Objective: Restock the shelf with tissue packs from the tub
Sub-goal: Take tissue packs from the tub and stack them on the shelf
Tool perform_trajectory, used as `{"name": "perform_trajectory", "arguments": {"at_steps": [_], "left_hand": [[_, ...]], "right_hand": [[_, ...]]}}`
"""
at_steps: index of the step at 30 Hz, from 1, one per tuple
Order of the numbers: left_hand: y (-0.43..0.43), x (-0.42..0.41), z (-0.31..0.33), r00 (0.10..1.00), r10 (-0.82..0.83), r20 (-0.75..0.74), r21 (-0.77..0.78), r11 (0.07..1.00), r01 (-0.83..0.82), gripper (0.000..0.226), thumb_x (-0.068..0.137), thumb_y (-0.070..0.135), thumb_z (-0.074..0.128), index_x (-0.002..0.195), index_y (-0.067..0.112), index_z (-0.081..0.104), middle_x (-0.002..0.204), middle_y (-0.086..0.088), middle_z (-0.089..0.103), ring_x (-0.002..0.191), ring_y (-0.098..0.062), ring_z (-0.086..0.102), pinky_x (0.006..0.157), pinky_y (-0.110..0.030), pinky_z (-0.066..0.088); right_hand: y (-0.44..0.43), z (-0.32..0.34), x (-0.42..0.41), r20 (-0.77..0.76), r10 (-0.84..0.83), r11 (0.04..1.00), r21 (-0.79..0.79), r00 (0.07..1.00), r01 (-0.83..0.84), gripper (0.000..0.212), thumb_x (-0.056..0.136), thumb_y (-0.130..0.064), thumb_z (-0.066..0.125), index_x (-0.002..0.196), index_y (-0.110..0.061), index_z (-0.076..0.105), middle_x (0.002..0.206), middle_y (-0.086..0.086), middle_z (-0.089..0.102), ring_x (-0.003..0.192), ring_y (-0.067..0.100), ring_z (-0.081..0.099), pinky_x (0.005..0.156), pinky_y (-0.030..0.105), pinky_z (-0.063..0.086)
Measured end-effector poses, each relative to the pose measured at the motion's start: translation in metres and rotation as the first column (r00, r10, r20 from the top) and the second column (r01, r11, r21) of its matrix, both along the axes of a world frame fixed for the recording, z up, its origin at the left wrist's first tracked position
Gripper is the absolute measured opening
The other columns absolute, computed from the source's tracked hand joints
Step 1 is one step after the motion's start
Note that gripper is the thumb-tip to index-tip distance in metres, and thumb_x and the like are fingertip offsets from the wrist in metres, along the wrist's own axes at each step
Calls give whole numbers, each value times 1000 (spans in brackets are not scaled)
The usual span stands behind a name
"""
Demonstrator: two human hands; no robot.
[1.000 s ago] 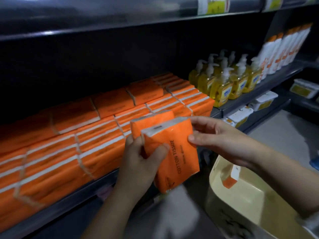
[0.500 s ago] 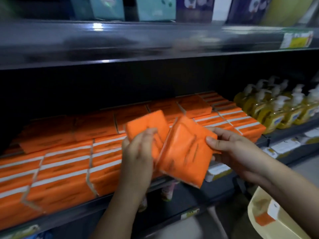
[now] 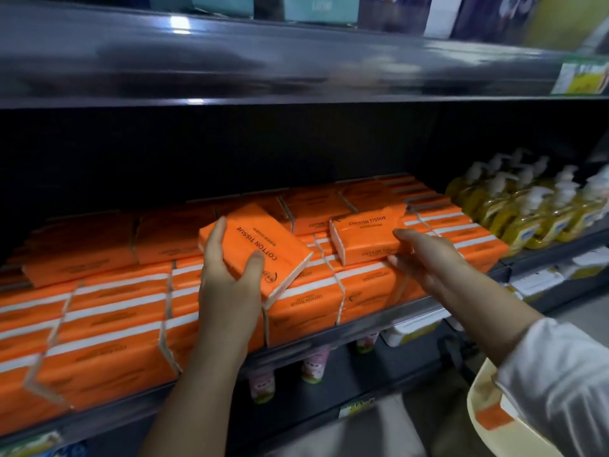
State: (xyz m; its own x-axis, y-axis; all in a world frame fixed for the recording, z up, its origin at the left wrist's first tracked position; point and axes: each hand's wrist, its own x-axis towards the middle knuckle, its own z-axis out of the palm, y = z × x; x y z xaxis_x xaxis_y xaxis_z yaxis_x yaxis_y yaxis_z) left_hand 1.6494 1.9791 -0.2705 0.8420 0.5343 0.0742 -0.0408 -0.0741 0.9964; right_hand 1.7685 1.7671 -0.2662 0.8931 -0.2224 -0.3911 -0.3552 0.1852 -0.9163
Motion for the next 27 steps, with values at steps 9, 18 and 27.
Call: {"name": "perform_trajectory", "arguments": {"at_steps": [9, 18, 27], "left_hand": [[-4, -3, 6, 996, -89, -31, -182, 980, 82, 50, 97, 18, 45, 134, 51, 34, 52, 28, 60, 58, 2, 59, 65, -22, 47], [-11, -2, 6, 995, -99, 33, -227, 968, 104, 47, 94, 14, 53, 121, 51, 44, 100, 15, 58, 92, -9, 63, 85, -36, 52], [-5, -13, 11, 871, -471, -138, 64, 874, 482, 45, 86, 6, 44, 97, 47, 61, 81, 5, 59, 60, -2, 54, 57, -19, 46]], "right_hand": [[-12, -14, 21, 76, 12, 915, -403, 997, 20, 27, 83, -35, 68, 89, -10, 57, 83, 12, 59, 74, 29, 62, 71, 44, 58], [37, 1, -35, 377, 428, 745, -661, 821, -85, 17, 83, -32, 66, 98, -27, 60, 104, 7, 57, 90, 18, 56, 75, 30, 45], [50, 21, -55, 207, 710, 676, -467, 673, -570, 55, 84, -26, 66, 134, -30, 45, 117, -9, 56, 106, 12, 61, 94, 32, 51]]}}
